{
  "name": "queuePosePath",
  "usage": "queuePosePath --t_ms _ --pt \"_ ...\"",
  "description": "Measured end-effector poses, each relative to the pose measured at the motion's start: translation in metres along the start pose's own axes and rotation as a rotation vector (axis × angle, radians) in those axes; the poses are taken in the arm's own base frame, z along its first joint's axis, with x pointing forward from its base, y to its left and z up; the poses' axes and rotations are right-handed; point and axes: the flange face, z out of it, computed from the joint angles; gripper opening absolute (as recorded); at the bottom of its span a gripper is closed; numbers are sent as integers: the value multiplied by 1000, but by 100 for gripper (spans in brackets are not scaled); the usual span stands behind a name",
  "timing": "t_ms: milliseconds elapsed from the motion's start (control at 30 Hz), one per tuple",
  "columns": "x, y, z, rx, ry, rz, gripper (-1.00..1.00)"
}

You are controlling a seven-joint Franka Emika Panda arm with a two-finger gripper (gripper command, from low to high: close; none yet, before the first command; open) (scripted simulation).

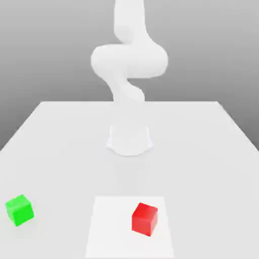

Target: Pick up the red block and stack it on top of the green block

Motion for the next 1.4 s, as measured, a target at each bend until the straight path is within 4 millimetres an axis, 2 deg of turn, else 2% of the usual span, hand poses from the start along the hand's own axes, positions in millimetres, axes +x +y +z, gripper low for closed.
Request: queuePosePath --t_ms 167,367,533,700,867,900,1133,1300,1333,1400 --pt "-26 18 116 -125 -120 97 0" --pt "-80 62 232 -293 -234 203 0" --pt "-138 116 307 -447 -306 285 0" --pt "-199 178 359 -602 -354 353 0" --pt "-226 210 400 -624 -359 363 0" --pt "-231 215 407 -624 -359 363 -100" --pt "-232 216 408 -623 -358 363 -100" --pt "-212 192 374 -624 -358 363 -100" --pt "-203 192 368 -625 -356 369 -100" --pt "-161 213 365 -636 -341 418 -100"
